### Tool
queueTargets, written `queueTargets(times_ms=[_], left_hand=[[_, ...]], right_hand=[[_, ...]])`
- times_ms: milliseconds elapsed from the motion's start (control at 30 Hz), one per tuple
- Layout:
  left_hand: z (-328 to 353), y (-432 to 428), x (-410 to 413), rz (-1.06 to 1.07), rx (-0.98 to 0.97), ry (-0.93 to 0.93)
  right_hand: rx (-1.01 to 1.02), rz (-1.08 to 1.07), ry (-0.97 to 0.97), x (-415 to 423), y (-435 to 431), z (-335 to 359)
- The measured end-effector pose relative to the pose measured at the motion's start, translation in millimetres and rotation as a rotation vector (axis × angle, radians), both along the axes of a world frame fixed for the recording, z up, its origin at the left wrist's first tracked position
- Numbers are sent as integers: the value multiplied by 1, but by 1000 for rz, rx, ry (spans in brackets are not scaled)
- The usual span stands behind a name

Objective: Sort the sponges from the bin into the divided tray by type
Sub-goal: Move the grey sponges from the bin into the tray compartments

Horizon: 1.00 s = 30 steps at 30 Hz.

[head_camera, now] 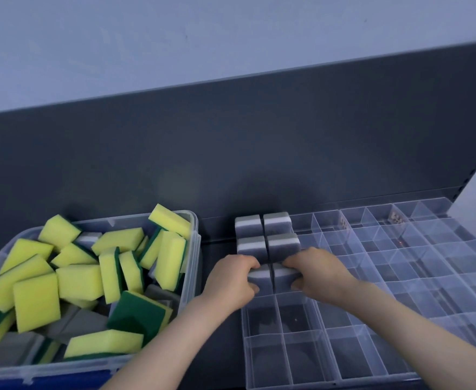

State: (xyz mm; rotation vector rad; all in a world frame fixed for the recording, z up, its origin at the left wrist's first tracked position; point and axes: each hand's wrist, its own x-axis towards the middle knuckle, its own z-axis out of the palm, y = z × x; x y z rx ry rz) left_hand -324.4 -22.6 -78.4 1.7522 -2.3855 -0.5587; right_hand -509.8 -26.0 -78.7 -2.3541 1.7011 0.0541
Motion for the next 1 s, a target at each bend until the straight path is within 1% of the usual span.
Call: queueTargets(times_ms=[100,233,367,500,600,700,800,1000], left_hand=[[-4,4,-1,46,-4,34],[-6,8,-4,93,-18,48],[-6,15,-5,128,-28,60],[-2,23,-3,112,-34,68],[9,28,6,94,-84,50],[26,34,20,108,-187,68],[45,40,44,175,-264,114],[62,54,119,298,-306,68]], right_hand=[[2,-27,-24,2,3,-3],[-44,-36,-16,4,7,-5],[-76,-44,-52,1,15,-8],[-76,-18,-74,-3,18,-1],[-86,-6,-112,-4,19,16],[-176,32,-204,3,20,37],[-210,85,-254,24,20,55],[-227,198,-323,86,20,69]])
